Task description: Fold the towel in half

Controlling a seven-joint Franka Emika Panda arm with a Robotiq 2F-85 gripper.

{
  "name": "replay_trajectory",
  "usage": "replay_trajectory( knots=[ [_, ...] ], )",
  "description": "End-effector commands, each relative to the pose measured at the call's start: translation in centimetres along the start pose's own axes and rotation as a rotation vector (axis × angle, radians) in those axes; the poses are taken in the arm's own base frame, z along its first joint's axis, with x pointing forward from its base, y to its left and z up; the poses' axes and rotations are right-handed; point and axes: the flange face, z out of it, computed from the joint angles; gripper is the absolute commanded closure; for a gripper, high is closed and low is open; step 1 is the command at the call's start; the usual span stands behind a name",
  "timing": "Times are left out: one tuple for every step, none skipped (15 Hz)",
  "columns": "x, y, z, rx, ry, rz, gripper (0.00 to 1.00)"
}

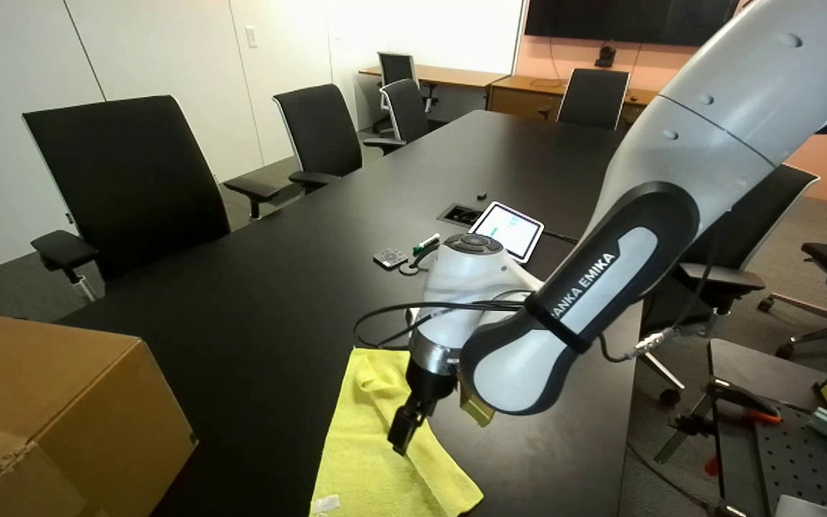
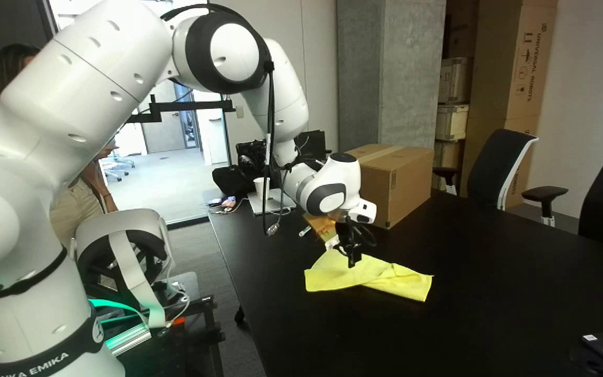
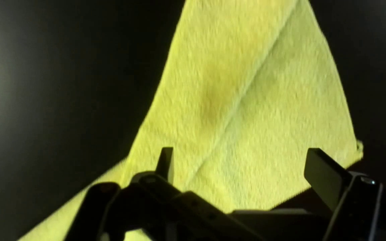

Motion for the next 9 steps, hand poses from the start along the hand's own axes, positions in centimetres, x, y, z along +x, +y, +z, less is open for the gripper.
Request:
replay_trajectory(
  knots=[
    [-5.6,0.5,-0.9,-0.034,-0.139,-0.132,0.0],
    [-6.7,0.6,-0.7,-0.04,-0.174,-0.167,0.0],
    [-7.7,0.7,-0.7,-0.058,-0.194,-0.204,0.0],
    [-8.7,0.8,-0.6,-0.076,-0.209,-0.244,0.0],
    [-9.5,0.7,-0.4,-0.088,-0.22,-0.296,0.0],
    [-10.2,0.5,-0.5,-0.095,-0.225,-0.348,0.0],
    [-10.8,0.4,-0.6,-0.101,-0.23,-0.403,0.0],
    [-11.4,0.0,-0.5,-0.094,-0.237,-0.458,0.0],
    [-11.9,-0.3,-0.5,-0.095,-0.236,-0.509,0.0]
  ],
)
